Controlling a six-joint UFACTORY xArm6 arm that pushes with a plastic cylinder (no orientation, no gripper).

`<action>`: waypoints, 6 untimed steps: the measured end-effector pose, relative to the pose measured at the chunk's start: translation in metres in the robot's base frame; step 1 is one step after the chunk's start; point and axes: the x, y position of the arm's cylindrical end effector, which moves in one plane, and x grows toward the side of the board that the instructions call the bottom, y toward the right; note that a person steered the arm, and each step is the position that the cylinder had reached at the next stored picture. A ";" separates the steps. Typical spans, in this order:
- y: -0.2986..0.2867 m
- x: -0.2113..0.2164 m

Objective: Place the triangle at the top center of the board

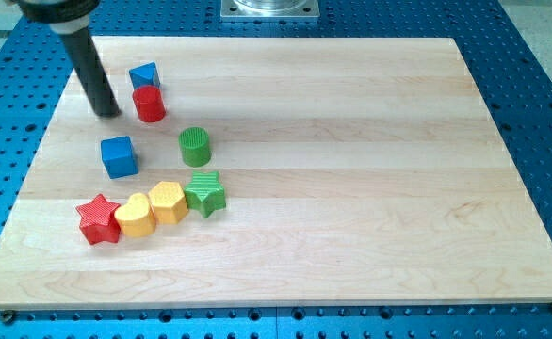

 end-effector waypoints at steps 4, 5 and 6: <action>0.092 -0.047; 0.164 -0.034; 0.166 -0.034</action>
